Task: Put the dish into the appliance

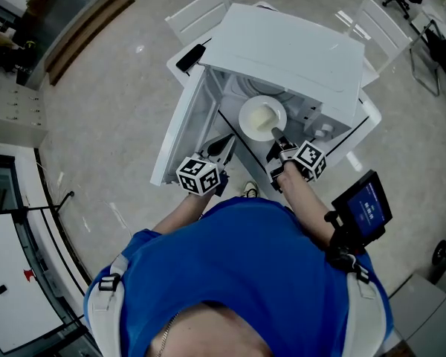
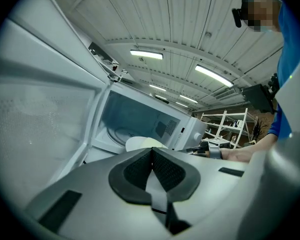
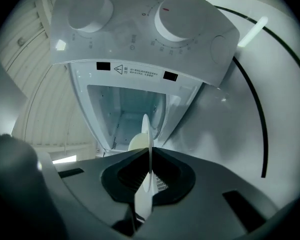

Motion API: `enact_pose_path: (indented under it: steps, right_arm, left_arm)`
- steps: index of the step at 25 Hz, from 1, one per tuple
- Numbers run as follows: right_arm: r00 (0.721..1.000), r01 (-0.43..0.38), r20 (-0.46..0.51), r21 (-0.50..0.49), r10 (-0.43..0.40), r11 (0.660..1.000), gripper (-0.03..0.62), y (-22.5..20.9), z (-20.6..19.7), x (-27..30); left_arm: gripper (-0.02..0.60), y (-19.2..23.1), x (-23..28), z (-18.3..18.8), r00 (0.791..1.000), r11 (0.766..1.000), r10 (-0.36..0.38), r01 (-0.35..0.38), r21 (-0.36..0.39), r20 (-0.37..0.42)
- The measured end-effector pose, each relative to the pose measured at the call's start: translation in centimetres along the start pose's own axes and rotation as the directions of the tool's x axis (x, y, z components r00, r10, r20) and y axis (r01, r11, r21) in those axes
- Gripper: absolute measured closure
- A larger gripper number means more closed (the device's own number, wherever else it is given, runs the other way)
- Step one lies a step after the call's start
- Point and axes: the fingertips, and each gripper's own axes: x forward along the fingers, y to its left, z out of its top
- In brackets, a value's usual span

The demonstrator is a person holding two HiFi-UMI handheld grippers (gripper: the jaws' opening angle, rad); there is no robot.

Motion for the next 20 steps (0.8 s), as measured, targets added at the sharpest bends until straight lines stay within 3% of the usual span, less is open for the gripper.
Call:
enact_pose_path:
  steps: [20]
  right_arm:
    - [0.989,0.03,0.136,0.139,-0.049,0.99,0.582,-0.1,2.3,1.1]
  left_arm:
    - [0.574,-2.2,0.6,1.3,0.996,0.996,-0.07,0.073,0.045,-0.061]
